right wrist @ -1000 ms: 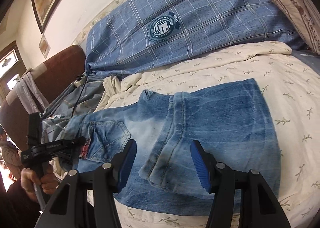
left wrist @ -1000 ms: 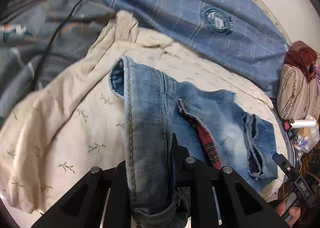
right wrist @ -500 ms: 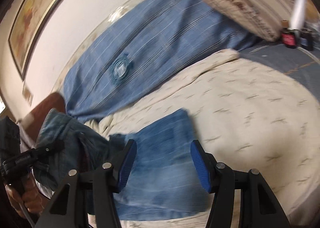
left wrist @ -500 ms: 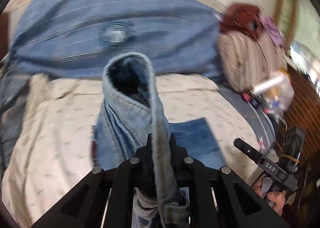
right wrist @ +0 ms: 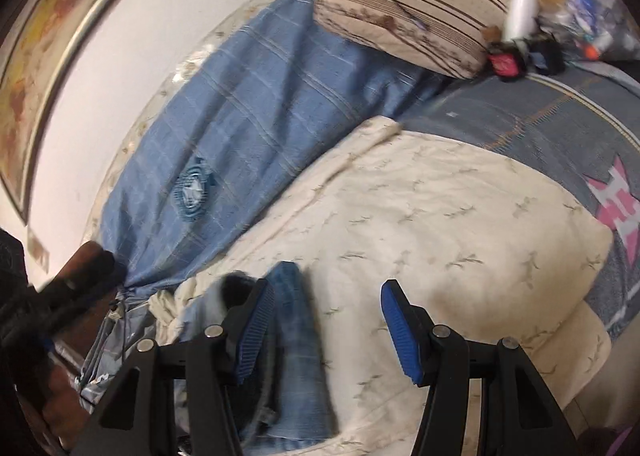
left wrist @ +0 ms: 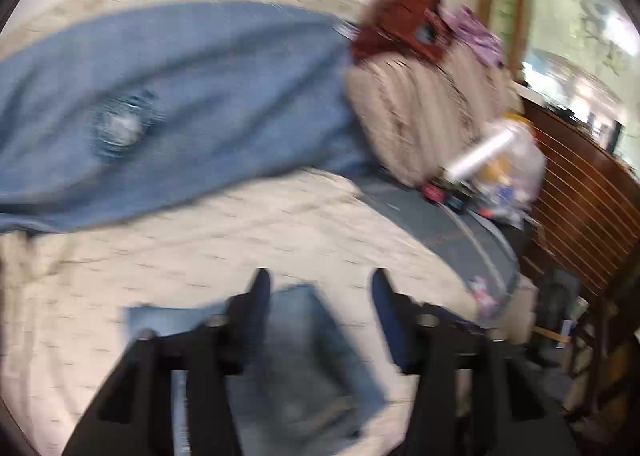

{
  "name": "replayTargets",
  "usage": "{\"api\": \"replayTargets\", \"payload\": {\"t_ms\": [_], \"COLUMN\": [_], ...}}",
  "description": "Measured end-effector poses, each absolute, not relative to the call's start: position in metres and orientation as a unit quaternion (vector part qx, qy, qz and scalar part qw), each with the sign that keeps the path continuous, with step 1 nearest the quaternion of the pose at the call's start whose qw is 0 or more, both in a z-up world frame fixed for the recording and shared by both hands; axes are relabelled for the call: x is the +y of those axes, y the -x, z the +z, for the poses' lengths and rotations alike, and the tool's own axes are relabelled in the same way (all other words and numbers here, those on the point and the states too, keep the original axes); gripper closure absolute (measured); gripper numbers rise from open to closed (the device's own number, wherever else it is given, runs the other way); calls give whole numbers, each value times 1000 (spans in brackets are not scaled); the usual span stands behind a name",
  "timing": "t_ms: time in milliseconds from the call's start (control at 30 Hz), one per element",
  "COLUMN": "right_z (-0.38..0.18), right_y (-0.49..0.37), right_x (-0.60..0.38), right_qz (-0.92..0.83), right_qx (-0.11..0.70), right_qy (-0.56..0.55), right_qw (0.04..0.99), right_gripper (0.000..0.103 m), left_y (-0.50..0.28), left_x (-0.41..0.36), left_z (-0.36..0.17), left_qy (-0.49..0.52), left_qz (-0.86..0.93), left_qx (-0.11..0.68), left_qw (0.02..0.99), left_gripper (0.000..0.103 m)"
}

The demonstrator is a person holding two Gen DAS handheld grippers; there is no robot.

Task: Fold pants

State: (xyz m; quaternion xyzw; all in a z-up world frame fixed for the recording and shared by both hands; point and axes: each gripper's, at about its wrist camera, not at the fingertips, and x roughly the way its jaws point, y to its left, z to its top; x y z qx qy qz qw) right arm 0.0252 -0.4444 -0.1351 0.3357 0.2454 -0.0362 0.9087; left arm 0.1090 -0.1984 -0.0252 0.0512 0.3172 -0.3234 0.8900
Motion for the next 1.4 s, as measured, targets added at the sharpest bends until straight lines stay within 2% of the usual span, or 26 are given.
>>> {"api": "replayTargets", "payload": {"t_ms": [200, 333, 600, 733, 833, 1100, 1233, 1400], "right_z": [-114, -108, -172, -173, -167, -118, -105, -122], "right_y": [-40, -45, -82, -80, -81, -74, -97, -130], "right_x": [-382, -329, -296, -295, -300, -301, -302, -310], "right_qz": [53, 106, 64, 67, 65, 74, 93, 113], "right_qx": [245, 251, 400, 391, 388, 297, 288, 327], "right_qy": [-273, -204, -111, -93, -113, -113, -129, -166], "right_qw": [929, 940, 907, 913, 913, 945, 944, 923], "right_gripper": [44, 44, 44, 44, 43, 43, 43, 43], "left_y": [-127, -114, -111, -109, -111, -118, -135, -153], "left_x": [-113, -90, -95, -97, -90, -94, -107, -115], "left_z": [-78, -122, -174, -170, -160, -123, -121, -131], "left_qy": [-44, -53, -85, -120, -104, -109, -125, -123], "left_qz": [-199, -170, -167, -157, -155, -139, -144, -142], "left_qx": [389, 416, 414, 393, 395, 343, 344, 361], "left_qw": [898, 892, 891, 898, 900, 923, 919, 913], "left_gripper": [45, 45, 43, 34, 31, 20, 19, 19]}}
